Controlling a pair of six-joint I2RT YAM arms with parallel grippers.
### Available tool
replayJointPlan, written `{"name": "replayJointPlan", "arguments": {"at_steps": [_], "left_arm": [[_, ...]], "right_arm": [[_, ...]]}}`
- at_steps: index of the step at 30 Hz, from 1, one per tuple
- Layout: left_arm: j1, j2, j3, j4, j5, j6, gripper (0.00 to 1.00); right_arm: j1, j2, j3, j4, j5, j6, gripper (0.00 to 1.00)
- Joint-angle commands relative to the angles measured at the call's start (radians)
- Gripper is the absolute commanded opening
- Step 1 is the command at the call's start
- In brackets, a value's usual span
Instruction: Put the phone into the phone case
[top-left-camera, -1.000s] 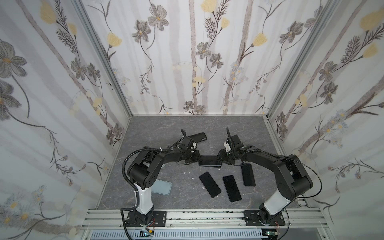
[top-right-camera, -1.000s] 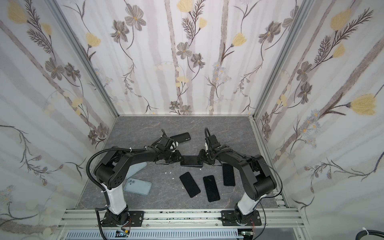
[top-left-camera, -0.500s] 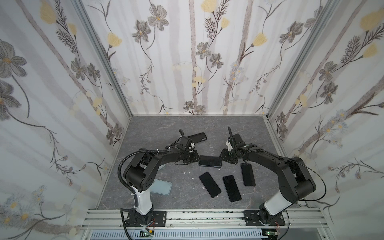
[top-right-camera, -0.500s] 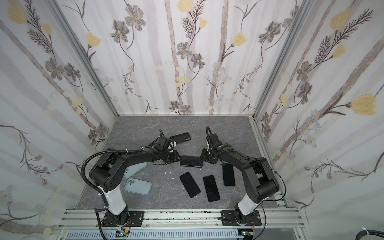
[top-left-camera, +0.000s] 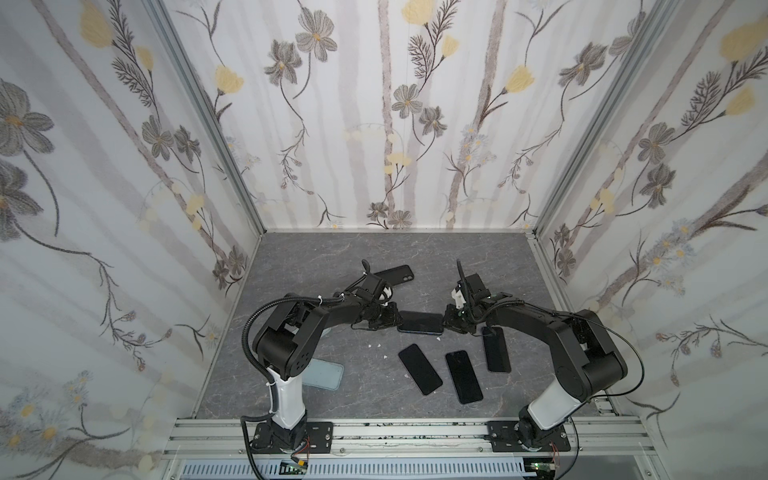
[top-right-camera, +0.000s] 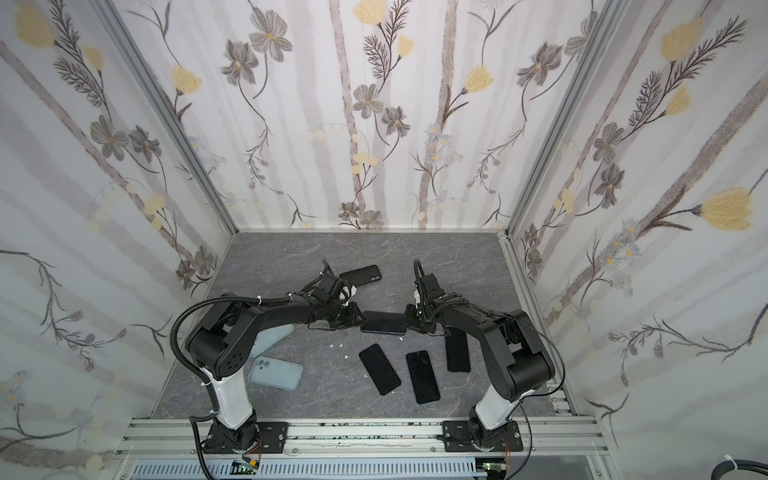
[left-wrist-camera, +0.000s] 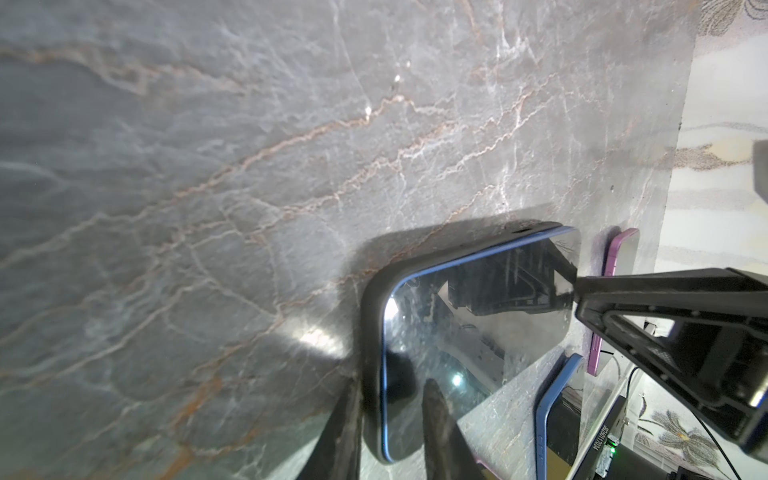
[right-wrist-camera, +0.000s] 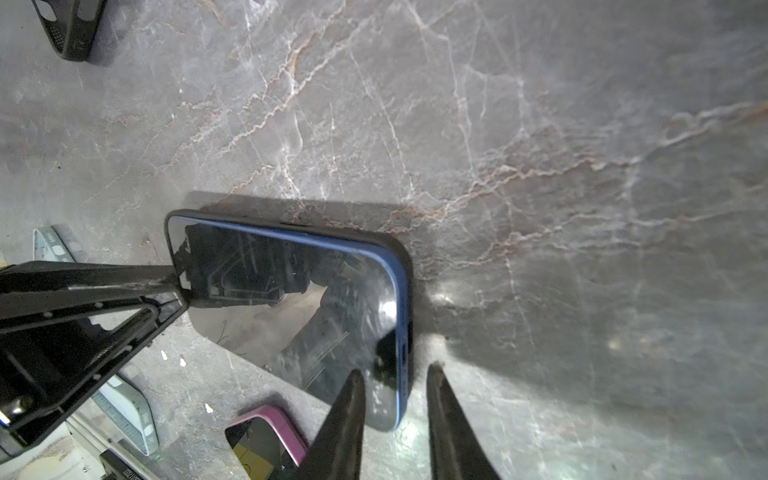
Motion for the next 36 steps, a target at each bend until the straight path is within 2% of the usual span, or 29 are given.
{"name": "replayJointPlan", "arguments": {"at_steps": [1,5,17,28,36], "left_arm": [[-0.001,0.011,-0.003,0.037,0.034,-0.025,0.25],[-0.004,0.016,-0.011,0.053,0.050,-0.042,0.24],[-0.010,0.007,-0.011,0.050,0.049,-0.039,0.20],[-0.019,0.006,-0.020,0.047,0.022,-0.039,0.12],[-0.014,-0.017,-0.025,0.041,-0.026,-0.034,0.11]], "right_arm": [[0.006,0.013,-0.003,0.032,-0.031,-0.012,0.23],[0.018,0.023,0.003,0.038,-0.042,-0.013,0.19],[0.044,0.046,0.006,0.022,-0.015,-0.024,0.13],[0.063,0.041,-0.020,-0.012,0.056,-0.025,0.15],[0.078,-0.008,0.007,-0.054,0.111,-0.021,0.19]]}}
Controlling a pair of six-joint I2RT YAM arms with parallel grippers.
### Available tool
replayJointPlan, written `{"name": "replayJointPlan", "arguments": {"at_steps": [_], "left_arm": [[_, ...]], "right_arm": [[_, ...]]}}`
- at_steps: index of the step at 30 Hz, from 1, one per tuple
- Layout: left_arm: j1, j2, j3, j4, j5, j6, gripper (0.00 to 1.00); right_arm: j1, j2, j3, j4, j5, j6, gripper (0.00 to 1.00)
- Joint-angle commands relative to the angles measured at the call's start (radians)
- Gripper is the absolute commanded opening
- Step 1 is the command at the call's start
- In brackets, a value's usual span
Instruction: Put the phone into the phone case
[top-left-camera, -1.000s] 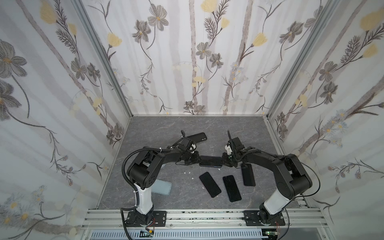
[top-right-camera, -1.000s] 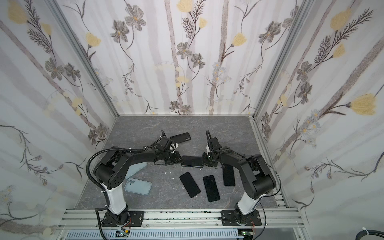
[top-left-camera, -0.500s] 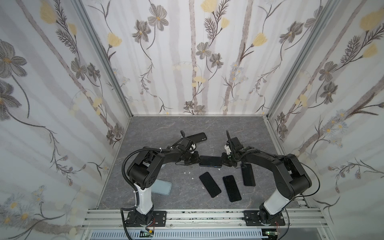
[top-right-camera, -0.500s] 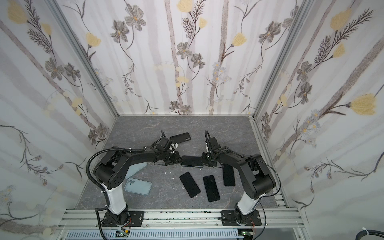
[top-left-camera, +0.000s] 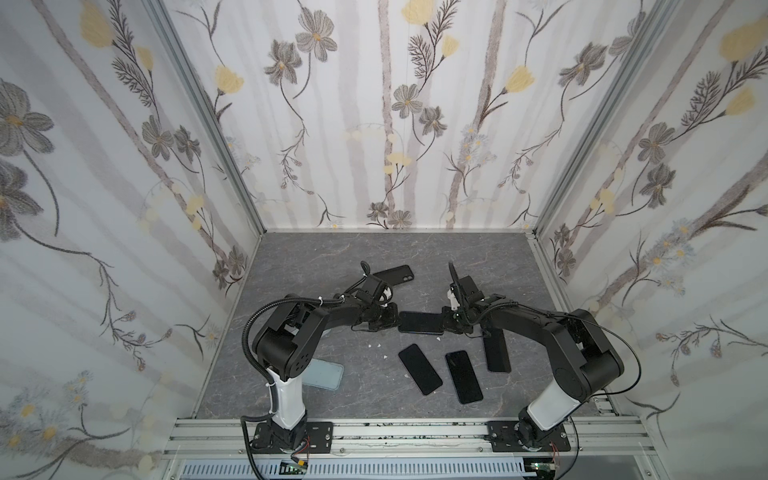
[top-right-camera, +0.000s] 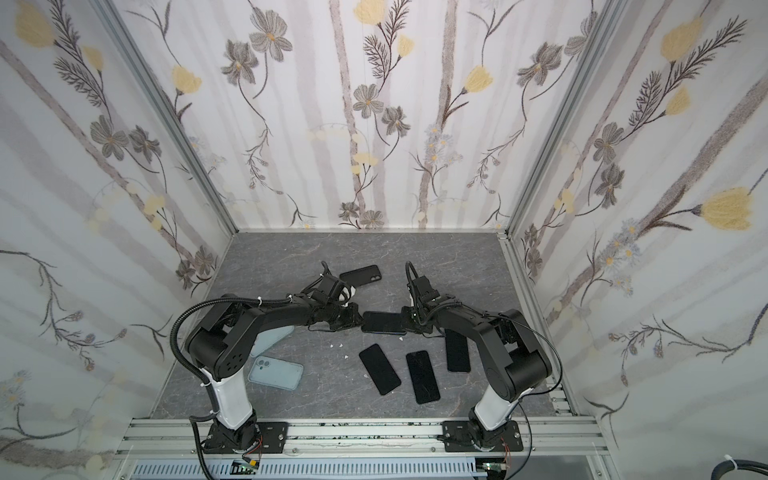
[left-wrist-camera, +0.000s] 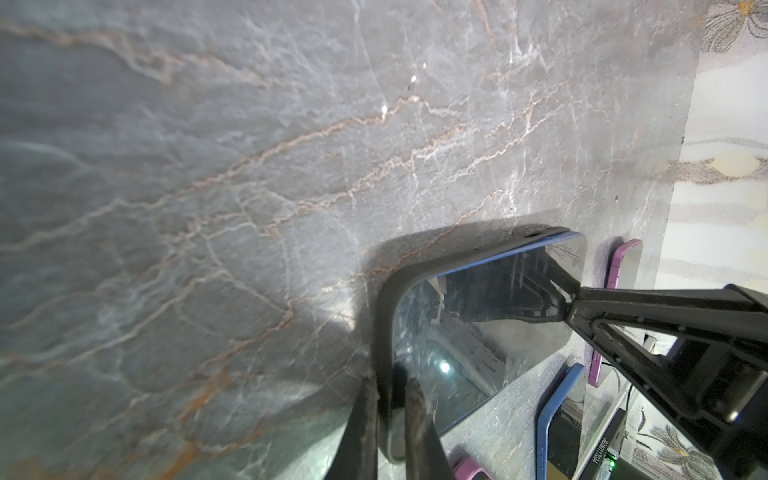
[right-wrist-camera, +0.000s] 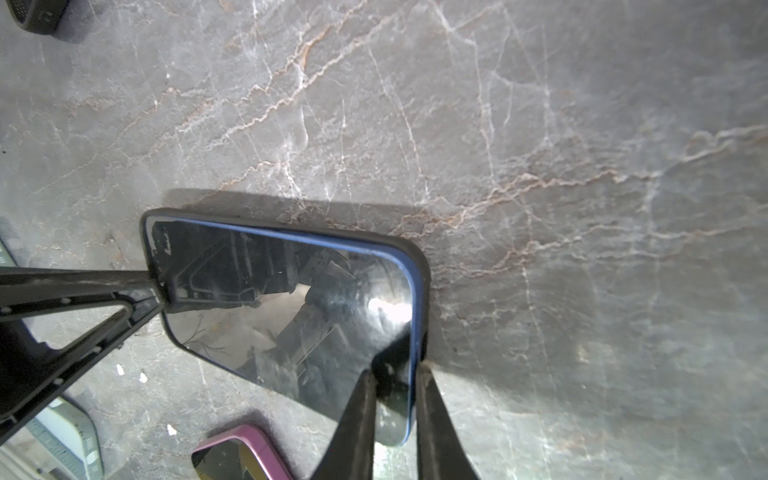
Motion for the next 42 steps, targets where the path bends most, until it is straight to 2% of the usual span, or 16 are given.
{"name": "replayJointPlan", "arguments": {"at_steps": [1,7,14,27,33,42], "left_arm": [[-0.004,-0.009,-0.002,0.015,0.003,0.002,0.11],[0.004,-0.010,0.000,0.017,0.002,0.003,0.11],[0.003,-0.008,0.000,0.019,0.006,0.002,0.12],[0.005,-0.004,-0.001,0.025,0.017,-0.005,0.12],[0.004,-0.002,-0.004,0.030,0.024,-0.011,0.12],[0.004,0.002,-0.005,0.033,0.029,-0.014,0.12]], "right_arm": [[0.008,-0.024,0.010,-0.061,0.006,-0.005,0.21],[0.004,-0.063,0.076,-0.118,0.069,-0.019,0.25],[-0.002,-0.007,0.081,-0.142,0.069,-0.028,0.24],[0.001,0.032,0.039,-0.100,0.016,-0.018,0.14],[0.011,0.042,0.012,-0.090,0.000,-0.013,0.06],[0.036,0.109,-0.037,-0.090,0.021,-0.013,0.07]]}}
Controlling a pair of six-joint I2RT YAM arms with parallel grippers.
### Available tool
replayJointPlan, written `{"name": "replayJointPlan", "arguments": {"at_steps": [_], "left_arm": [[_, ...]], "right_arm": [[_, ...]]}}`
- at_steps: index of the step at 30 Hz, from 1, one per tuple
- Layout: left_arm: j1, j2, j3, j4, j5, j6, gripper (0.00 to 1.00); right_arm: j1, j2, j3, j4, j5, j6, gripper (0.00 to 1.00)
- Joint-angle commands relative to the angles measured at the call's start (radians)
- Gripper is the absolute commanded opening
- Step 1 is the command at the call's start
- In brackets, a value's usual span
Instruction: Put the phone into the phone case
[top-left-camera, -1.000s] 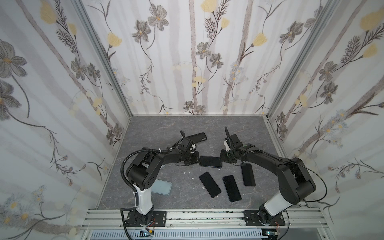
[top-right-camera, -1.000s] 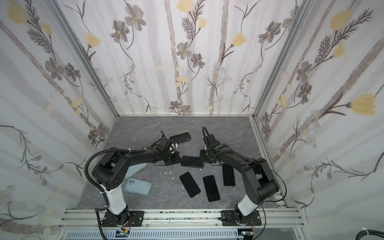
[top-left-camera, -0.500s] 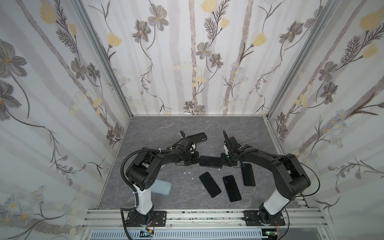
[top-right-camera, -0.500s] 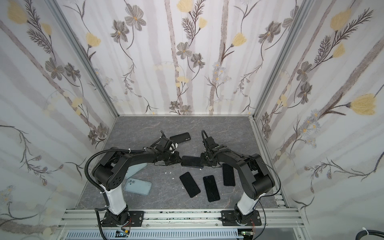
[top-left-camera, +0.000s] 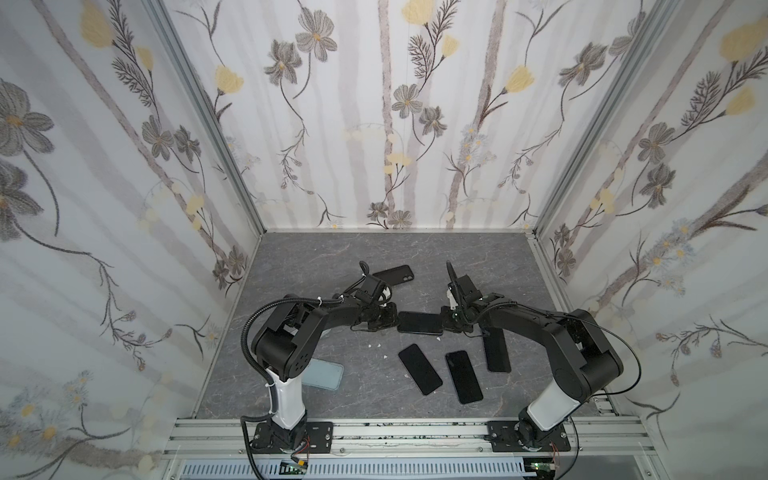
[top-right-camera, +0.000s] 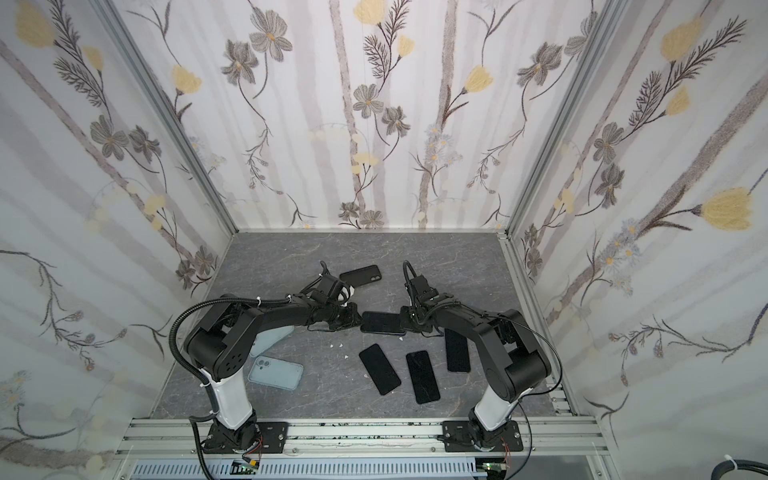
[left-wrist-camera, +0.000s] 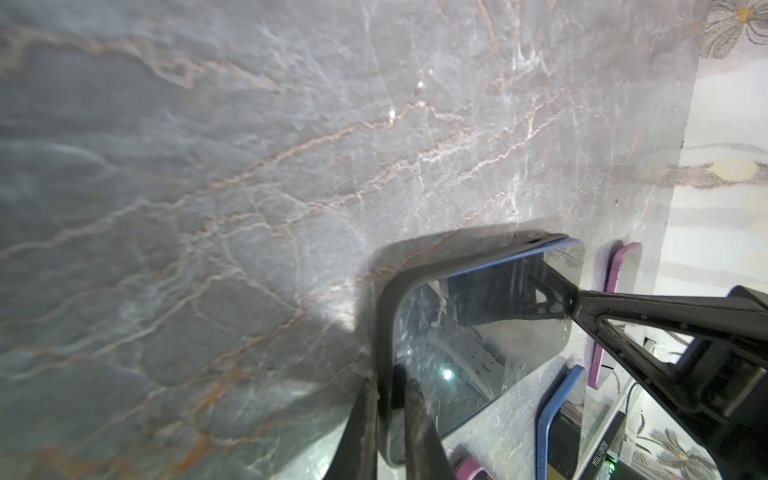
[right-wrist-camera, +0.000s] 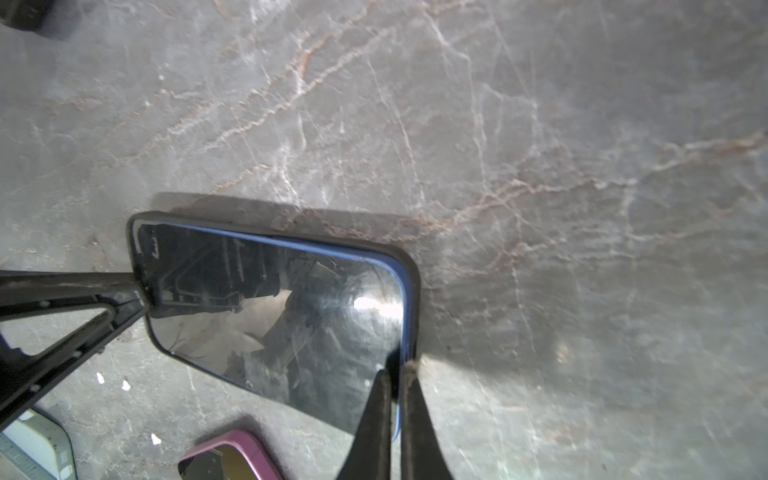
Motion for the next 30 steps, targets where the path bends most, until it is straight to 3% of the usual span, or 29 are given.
{"name": "replayJointPlan", "arguments": {"at_steps": [1,17,25,30], "left_arm": [[-0.003,0.006,-0.002,0.032,0.034,-0.010,0.12],[0.001,0.005,0.006,0.026,0.032,-0.005,0.12],[0.066,-0.052,0.033,0.044,0.047,0.005,0.14],[0.068,-0.067,0.088,-0.038,-0.027,0.081,0.18]], "right_arm": [[0.023,0.084,-0.045,-0.080,-0.019,-0.002,0.07],[0.041,0.068,0.012,-0.130,0.011,-0.001,0.08],[0.037,-0.019,0.175,-0.206,0.040,0.001,0.12],[0.038,-0.058,0.274,-0.225,0.037,-0.022,0.16]]}}
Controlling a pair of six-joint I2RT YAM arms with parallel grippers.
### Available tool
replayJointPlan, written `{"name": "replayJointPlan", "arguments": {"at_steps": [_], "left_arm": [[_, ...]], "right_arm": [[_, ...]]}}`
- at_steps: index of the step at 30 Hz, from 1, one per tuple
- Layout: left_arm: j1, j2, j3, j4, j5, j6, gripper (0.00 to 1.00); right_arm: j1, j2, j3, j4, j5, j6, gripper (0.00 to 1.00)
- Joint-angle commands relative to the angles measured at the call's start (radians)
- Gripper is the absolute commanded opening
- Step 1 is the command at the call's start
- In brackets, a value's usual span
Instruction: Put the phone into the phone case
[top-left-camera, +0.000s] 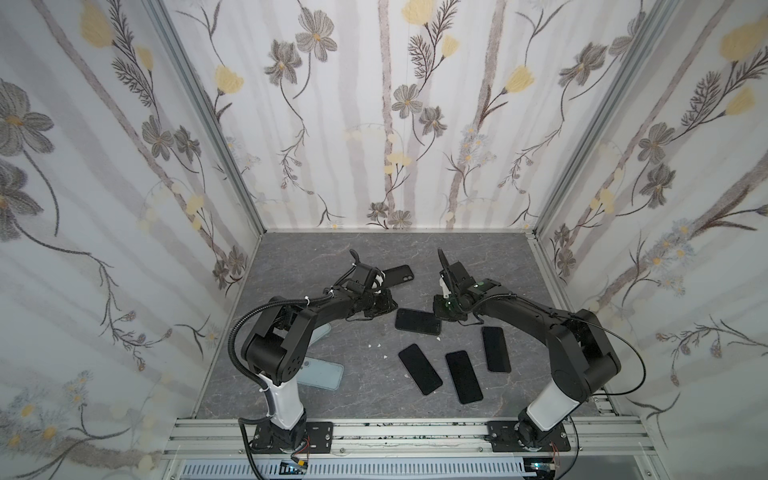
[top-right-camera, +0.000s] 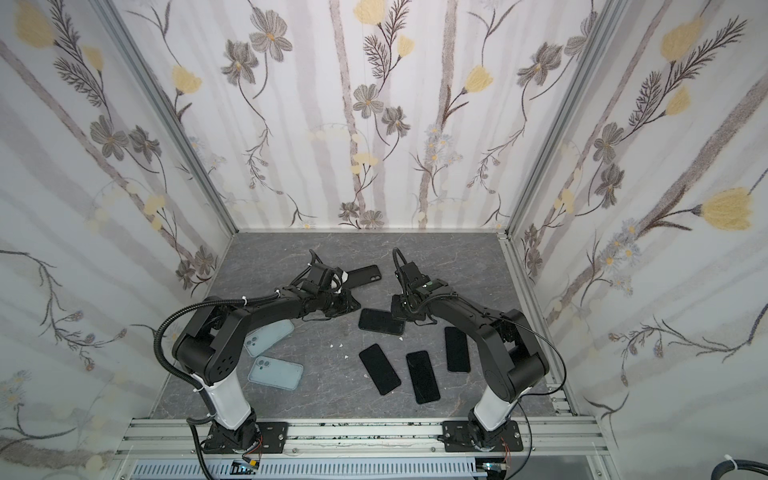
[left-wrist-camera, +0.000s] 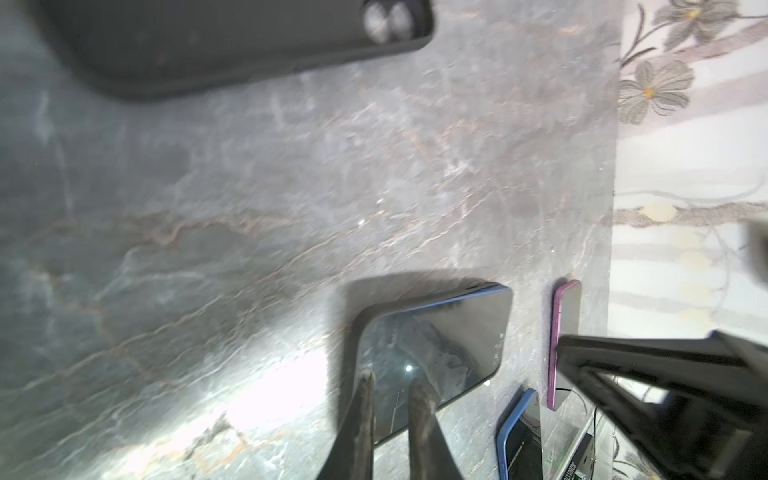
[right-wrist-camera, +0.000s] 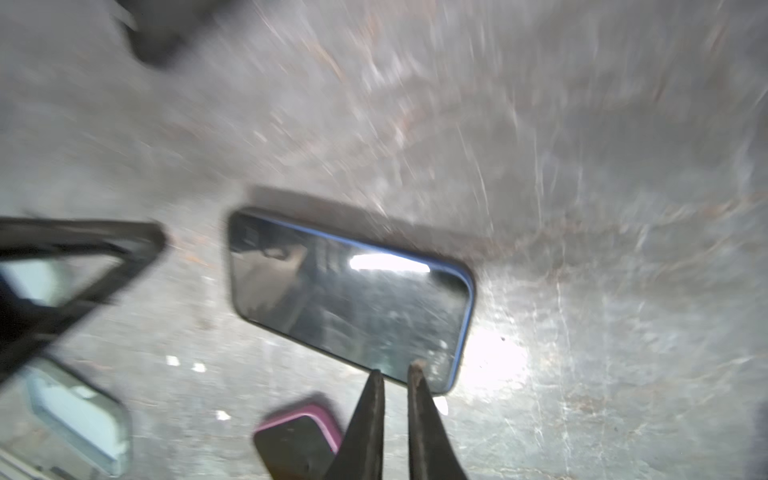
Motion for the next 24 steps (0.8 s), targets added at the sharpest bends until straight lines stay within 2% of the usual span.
{"name": "replayJointPlan", "arguments": {"at_steps": [1,7,11,15,19,24], "left_arm": [[0.004,-0.010,0.040,-0.053,-0.053,0.056,0.18],[0.007,-0.019,0.151,-0.146,-0.100,0.090,0.24],[0.007,-0.032,0.200,-0.139,-0.118,0.144,0.26],[0.011,-0.052,0.178,-0.080,-0.152,0.225,0.28],[0.011,-0.086,0.097,0.008,-0.149,0.255,0.29],[0.011,-0.115,0.040,0.038,-0.158,0.271,0.30]], "right_arm": [[-0.001,-0.024,0.047,-0.042,0.001,-0.028,0.17],[-0.009,-0.057,0.080,-0.058,0.023,-0.099,0.19],[-0.020,-0.138,0.084,-0.046,0.084,-0.125,0.20],[-0.023,-0.212,0.075,-0.018,0.174,-0.130,0.23],[-0.026,-0.270,0.039,0.005,0.240,-0.121,0.25],[-0.037,-0.298,-0.014,0.042,0.261,-0.109,0.26]]}}
